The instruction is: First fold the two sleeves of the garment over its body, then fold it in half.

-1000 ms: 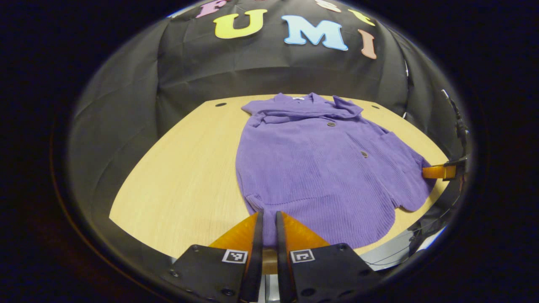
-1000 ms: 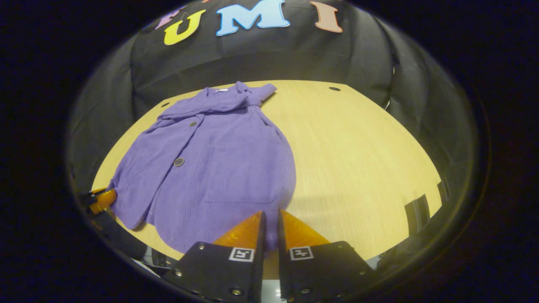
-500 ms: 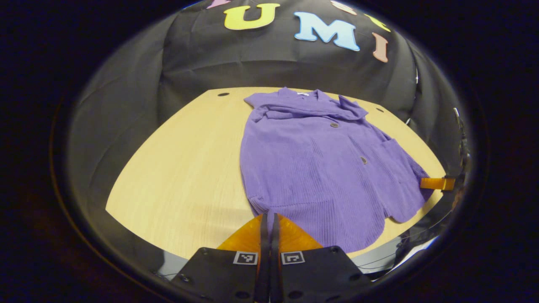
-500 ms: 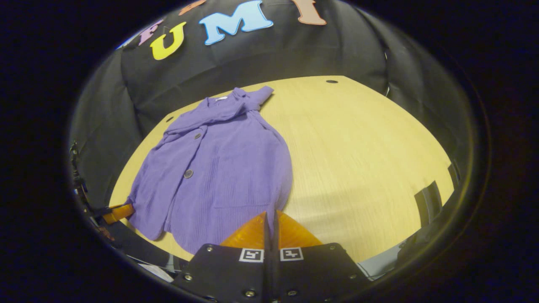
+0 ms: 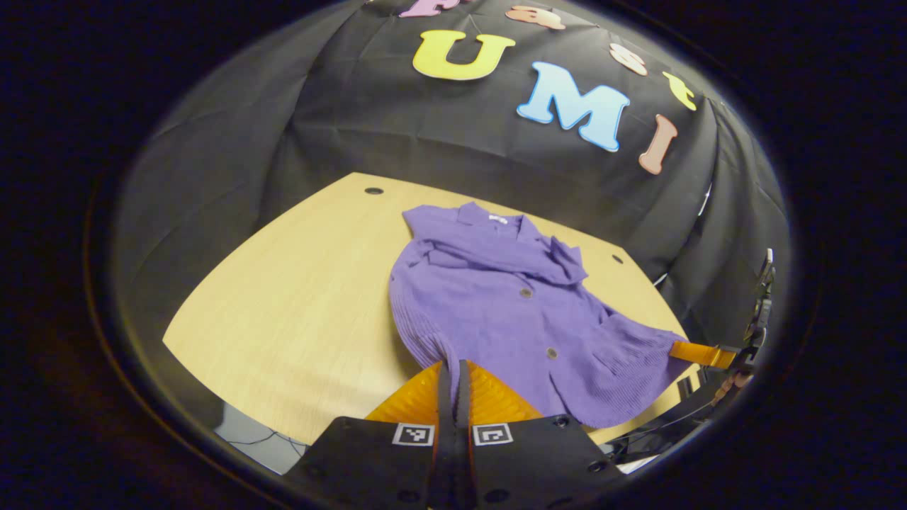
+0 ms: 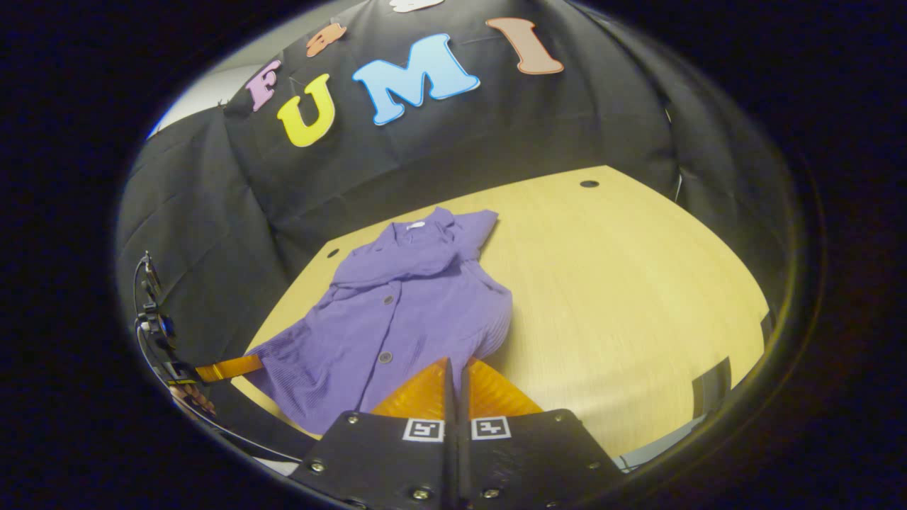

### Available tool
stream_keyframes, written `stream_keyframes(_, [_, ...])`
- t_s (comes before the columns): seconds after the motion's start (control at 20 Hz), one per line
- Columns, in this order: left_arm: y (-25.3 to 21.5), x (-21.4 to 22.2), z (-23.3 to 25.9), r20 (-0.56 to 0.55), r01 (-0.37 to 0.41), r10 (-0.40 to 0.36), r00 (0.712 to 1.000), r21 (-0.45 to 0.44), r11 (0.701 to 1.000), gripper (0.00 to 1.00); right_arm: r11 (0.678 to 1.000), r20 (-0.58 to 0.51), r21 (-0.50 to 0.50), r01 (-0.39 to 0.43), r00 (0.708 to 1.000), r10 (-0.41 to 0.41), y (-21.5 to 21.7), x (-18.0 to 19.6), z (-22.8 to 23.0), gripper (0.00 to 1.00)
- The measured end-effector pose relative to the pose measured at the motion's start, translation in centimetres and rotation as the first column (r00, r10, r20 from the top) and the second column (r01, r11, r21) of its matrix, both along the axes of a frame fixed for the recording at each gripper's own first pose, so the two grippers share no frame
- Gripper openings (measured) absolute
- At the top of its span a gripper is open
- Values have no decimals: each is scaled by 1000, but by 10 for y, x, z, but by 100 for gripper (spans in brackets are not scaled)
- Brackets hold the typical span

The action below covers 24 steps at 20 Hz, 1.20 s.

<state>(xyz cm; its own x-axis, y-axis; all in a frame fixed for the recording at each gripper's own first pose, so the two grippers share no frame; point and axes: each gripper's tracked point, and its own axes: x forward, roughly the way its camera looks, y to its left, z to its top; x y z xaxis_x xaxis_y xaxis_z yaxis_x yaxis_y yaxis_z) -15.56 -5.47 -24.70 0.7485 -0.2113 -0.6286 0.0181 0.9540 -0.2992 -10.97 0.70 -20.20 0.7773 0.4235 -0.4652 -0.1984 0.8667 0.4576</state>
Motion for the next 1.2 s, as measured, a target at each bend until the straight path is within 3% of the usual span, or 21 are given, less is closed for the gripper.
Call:
stream_keyframes(0.4, [-9,101,73,115,6,11,993,-146,989,5,999,124,45,18,992,-24,3,69,79,0])
stream_keyframes(0.65, [6,188,92,177,52,-28,984,-133,990,5,996,161,63,71,984,-80,14,135,112,0])
stream_keyframes(1.0, [19,313,76,168,108,-82,982,-150,983,5,990,137,33,138,981,-141,38,238,115,0])
stream_keyframes(1.2, [22,379,41,129,140,-121,984,-151,979,6,980,94,5,199,976,-199,41,291,103,0])
